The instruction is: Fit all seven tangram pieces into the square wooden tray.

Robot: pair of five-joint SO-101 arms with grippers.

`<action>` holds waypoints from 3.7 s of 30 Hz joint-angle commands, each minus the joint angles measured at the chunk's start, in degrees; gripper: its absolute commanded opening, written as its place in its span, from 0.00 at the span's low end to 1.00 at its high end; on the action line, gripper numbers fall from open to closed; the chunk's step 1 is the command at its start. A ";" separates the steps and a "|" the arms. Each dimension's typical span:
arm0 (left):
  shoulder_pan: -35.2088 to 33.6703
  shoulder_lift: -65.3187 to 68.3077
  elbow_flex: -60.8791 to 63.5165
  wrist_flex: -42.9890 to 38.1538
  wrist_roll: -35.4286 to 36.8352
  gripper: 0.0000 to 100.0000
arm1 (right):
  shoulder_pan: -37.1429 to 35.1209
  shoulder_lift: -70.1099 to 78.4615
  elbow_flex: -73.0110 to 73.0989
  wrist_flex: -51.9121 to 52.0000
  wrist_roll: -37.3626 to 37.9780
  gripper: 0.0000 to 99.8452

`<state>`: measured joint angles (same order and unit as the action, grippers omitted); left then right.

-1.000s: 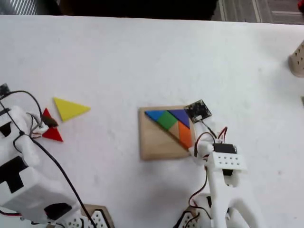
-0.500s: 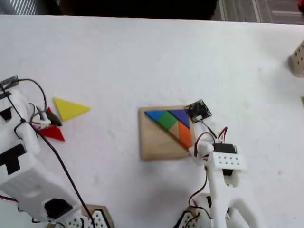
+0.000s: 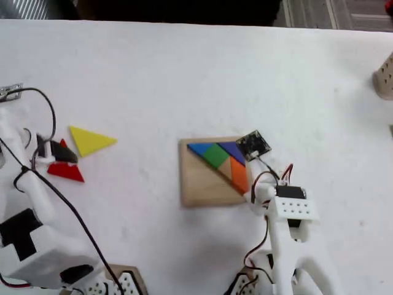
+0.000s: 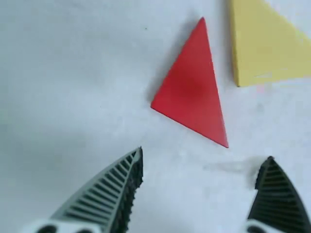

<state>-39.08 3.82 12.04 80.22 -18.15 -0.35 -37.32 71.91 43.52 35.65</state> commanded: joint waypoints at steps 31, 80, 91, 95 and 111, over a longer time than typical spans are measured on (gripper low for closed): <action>6.29 22.29 -2.99 -24.53 -38.77 0.36 | -0.75 -1.63 0.53 0.31 2.90 0.02; 6.29 16.22 8.62 -31.65 -36.75 0.36 | -0.75 -1.63 0.70 0.40 2.90 0.02; 5.67 17.98 9.14 -31.21 -37.63 0.36 | -0.75 -1.63 0.70 0.40 2.90 0.02; 4.09 16.48 8.44 -29.71 -37.10 0.36 | -0.75 -1.63 0.70 0.40 2.90 0.02; -1.36 4.09 8.79 -13.80 -8.09 0.36 | -0.75 -1.63 0.70 0.40 2.99 0.02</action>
<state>-38.46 11.12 21.36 65.36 -33.63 -0.35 -37.76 72.70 43.52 37.93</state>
